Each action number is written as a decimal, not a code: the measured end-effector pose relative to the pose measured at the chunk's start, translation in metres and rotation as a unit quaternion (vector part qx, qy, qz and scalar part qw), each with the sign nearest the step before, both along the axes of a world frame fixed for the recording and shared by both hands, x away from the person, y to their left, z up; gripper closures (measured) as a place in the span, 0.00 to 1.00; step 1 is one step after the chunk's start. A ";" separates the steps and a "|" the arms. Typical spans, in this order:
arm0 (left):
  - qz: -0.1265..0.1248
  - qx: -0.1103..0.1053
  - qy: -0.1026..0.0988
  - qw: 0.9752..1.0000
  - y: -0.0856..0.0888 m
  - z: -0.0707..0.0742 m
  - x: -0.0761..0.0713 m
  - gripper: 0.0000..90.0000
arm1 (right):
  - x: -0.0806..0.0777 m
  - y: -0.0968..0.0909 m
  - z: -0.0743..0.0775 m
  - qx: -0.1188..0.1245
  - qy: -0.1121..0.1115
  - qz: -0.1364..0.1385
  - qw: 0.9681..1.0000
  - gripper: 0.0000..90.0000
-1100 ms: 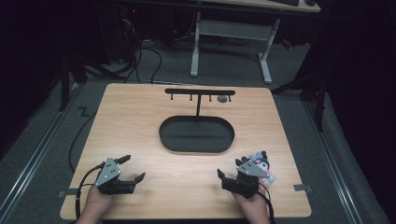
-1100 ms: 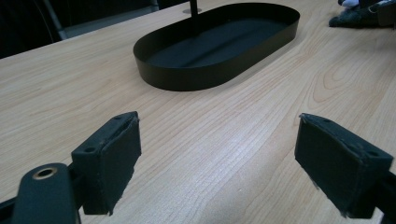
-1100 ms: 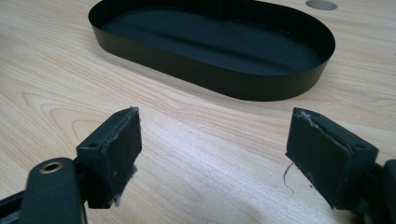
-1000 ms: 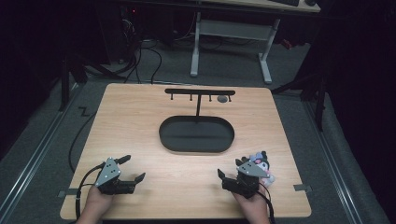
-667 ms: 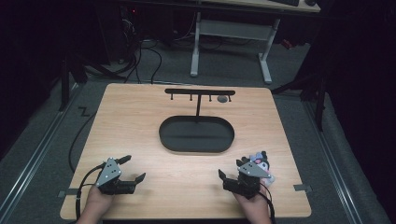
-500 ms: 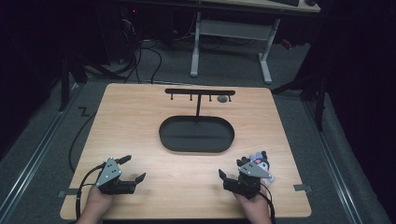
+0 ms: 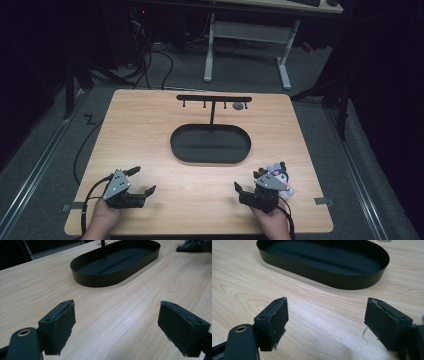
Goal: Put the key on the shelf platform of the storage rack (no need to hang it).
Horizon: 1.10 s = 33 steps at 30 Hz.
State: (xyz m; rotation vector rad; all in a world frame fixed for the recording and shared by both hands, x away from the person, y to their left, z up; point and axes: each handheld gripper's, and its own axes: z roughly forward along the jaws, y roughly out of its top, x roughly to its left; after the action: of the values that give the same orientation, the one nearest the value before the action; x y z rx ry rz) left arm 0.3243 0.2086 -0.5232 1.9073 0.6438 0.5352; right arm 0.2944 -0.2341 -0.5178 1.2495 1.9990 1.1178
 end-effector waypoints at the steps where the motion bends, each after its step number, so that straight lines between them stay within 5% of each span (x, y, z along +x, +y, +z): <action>1: 0.000 0.000 0.000 1.000 0.000 0.000 0.000 0.17 | 0.000 0.000 0.000 -0.001 0.002 0.000 1.000 0.23; 33: -0.002 0.002 0.003 1.000 0.000 -0.001 0.000 0.17 | -0.001 0.003 0.005 -0.013 0.046 0.001 0.999 0.27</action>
State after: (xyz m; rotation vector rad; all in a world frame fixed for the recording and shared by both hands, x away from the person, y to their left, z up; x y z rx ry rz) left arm 0.3247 0.2081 -0.5238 1.9154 0.6434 0.5281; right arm 0.2934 -0.2312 -0.5126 1.3091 2.0757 1.0496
